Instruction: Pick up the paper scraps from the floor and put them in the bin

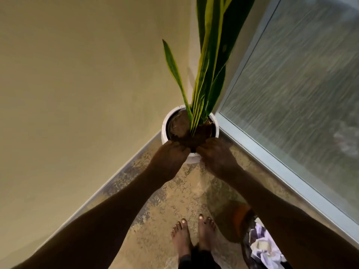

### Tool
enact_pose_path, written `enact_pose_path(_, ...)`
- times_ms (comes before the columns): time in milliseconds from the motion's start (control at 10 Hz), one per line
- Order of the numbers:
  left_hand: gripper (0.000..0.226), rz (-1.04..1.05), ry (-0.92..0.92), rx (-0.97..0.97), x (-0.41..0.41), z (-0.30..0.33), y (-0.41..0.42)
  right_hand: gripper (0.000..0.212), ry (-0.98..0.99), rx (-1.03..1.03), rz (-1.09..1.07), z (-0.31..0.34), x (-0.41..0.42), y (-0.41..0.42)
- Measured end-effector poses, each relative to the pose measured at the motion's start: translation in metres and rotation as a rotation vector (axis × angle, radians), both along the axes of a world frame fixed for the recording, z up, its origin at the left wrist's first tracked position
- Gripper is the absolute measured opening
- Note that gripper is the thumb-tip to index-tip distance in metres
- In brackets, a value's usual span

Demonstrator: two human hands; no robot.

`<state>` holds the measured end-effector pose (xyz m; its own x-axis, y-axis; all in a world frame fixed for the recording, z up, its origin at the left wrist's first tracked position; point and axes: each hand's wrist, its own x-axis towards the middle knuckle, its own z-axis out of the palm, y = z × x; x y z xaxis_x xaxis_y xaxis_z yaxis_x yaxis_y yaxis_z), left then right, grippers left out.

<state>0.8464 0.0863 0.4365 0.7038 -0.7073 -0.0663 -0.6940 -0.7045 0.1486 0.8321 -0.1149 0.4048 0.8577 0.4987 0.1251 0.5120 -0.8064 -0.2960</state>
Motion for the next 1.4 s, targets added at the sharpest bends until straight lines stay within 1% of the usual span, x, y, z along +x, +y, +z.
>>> enact_pose_path(100, 0.021, -0.004, 0.001, -0.012, 0.019, -0.062, 0.002, 0.013, -0.01, -0.014, -0.017, -0.06, 0.018, 0.007)
enact_pose_path(200, 0.02, -0.018, 0.001, -0.012, 0.037, -0.124, 0.0, 0.02, 0.024, 0.002, -0.037, -0.118, 0.034, 0.01)
enact_pose_path(300, 0.036, 0.0, -0.004, -0.025, 0.05, -0.181, -0.002, 0.021, 0.071, -0.023, -0.031, -0.171, 0.049, 0.009)
enact_pose_path(400, 0.038, 0.004, -0.007, -0.075, 0.059, -0.228, -0.005, 0.017, 0.067, -0.034, -0.016, -0.214, 0.062, 0.005)
enact_pose_path(500, 0.034, 0.025, -0.028, -0.09, 0.069, -0.269, -0.008, 0.027, 0.047, -0.012, -0.001, -0.248, 0.071, 0.003)
enact_pose_path(600, 0.028, 0.083, 0.015, -0.07, 0.076, -0.296, -0.014, 0.022, 0.053, -0.049, -0.034, -0.274, 0.077, 0.001)
enact_pose_path(800, 0.037, 0.076, 0.043, -0.134, 0.077, -0.325, -0.015, 0.022, 0.071, -0.105, -0.029, -0.31, 0.083, -0.002)
enact_pose_path(900, 0.036, 0.065, 0.054, -0.123, 0.076, -0.337, -0.014, 0.018, 0.053, -0.085, -0.001, -0.324, 0.082, -0.001)
enact_pose_path(1000, 0.033, 0.092, 0.047, -0.104, 0.075, -0.342, -0.011, 0.023, 0.061, -0.092, -0.011, -0.328, 0.082, 0.0)
enact_pose_path(1100, 0.031, 0.074, 0.054, -0.104, 0.081, -0.344, -0.015, 0.031, 0.05, -0.097, 0.003, -0.328, 0.089, -0.003)
enact_pose_path(1200, 0.031, 0.111, 0.112, -0.15, 0.087, -0.337, -0.014, 0.037, 0.059, -0.166, 0.015, -0.319, 0.096, -0.002)
enact_pose_path(1300, 0.028, 0.1, 0.15, -0.218, 0.087, -0.337, -0.021, 0.04, 0.11, -0.192, 0.054, -0.32, 0.1, -0.002)
enact_pose_path(1400, 0.031, 0.297, 0.309, 0.01, 0.089, -0.335, -0.034, 0.043, 0.204, -0.194, 0.068, -0.316, 0.1, -0.007)
